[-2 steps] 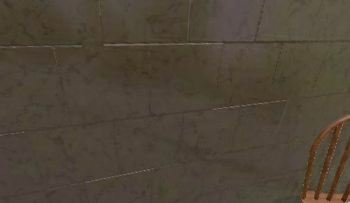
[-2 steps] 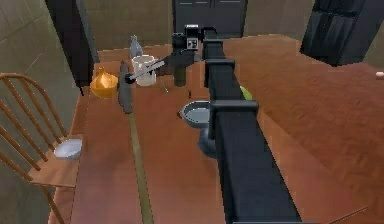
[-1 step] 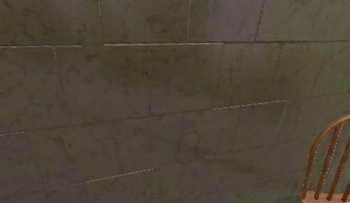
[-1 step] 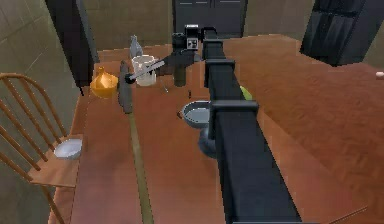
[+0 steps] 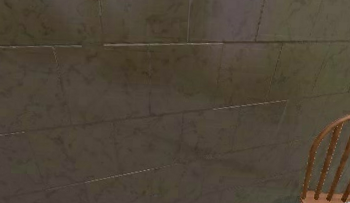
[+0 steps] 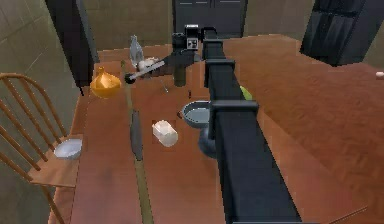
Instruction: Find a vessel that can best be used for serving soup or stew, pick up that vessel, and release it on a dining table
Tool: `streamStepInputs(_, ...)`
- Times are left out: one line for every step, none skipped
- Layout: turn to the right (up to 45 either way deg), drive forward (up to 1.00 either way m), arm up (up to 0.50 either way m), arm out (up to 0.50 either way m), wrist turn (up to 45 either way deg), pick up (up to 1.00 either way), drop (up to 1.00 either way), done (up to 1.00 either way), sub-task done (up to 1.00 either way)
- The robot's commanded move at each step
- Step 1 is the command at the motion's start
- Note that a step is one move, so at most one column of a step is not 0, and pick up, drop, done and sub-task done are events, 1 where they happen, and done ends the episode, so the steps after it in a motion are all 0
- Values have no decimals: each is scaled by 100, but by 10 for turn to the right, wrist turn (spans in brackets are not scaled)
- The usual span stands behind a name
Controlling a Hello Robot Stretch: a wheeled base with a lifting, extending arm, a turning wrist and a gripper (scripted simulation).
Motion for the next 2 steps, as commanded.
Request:
streamStepInputs(0, 0, 0, -10, 0, 0, 0, 0, 0)
streamStepInputs(0, 0, 0, 0, 0, 0, 0, 100, 0)
